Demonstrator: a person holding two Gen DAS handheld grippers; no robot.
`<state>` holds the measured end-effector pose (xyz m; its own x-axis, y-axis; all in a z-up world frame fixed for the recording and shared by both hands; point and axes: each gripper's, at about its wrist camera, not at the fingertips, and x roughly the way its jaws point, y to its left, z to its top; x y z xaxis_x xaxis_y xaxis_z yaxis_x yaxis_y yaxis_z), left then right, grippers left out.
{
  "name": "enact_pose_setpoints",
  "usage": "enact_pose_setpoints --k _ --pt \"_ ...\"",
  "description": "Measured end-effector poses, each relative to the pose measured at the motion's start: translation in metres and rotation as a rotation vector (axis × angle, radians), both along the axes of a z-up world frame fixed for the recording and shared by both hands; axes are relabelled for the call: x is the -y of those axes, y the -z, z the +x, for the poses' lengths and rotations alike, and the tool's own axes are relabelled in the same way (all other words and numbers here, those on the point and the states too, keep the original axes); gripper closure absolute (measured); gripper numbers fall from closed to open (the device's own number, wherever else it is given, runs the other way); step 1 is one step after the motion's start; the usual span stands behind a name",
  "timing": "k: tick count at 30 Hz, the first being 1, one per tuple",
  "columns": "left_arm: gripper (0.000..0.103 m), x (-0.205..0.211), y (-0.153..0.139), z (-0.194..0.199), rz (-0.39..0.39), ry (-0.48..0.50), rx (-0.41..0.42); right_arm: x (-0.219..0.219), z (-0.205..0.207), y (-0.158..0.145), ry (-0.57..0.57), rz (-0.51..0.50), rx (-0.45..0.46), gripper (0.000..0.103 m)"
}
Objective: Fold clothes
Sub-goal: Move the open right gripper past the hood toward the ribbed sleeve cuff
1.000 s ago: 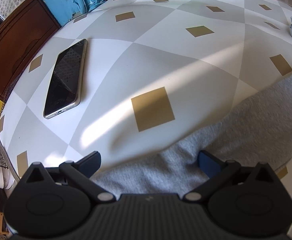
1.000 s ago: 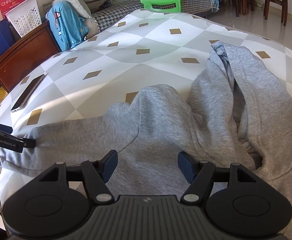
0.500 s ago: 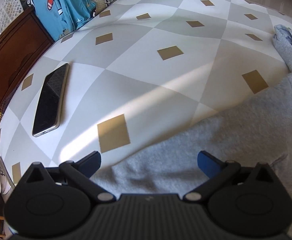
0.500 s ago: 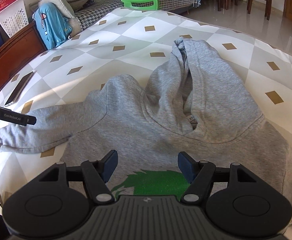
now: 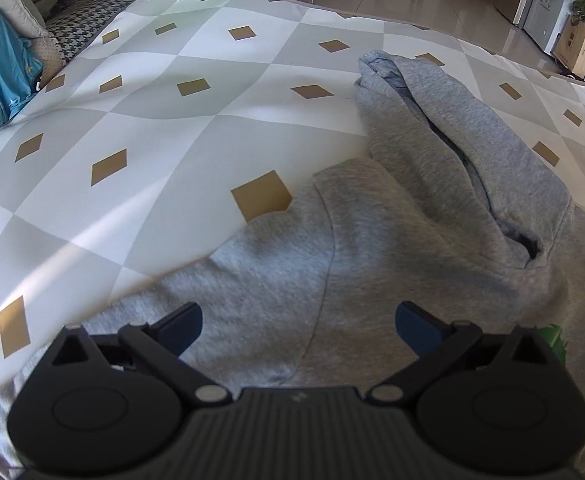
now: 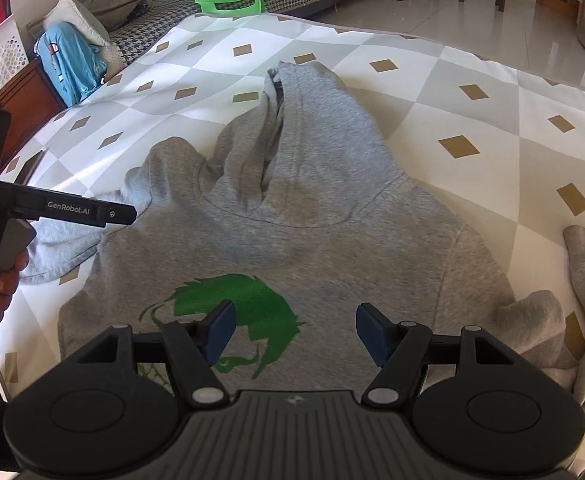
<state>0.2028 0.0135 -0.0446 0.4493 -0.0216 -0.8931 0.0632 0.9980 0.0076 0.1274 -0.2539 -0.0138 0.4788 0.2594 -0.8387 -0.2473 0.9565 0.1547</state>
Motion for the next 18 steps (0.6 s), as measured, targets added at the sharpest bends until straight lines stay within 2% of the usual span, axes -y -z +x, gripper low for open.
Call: enact_pose_setpoints --k 7,13,16,18 --pt "0.000 0.033 0.010 0.006 -0.031 0.052 0.005 0.028 0.013 0.008 0.056 -0.003 0.003 0.036" --pt "0.000 0.056 0.021 0.012 -0.112 0.096 -0.018 0.045 0.023 0.017 0.108 0.039 -0.021 0.036" --pt "0.000 0.065 0.034 0.015 -0.107 0.119 -0.050 0.049 0.028 0.022 0.130 0.046 -0.034 0.036" --pt "0.000 0.068 0.038 0.014 -0.070 0.136 -0.022 0.053 0.033 0.028 0.160 0.047 -0.060 0.036"
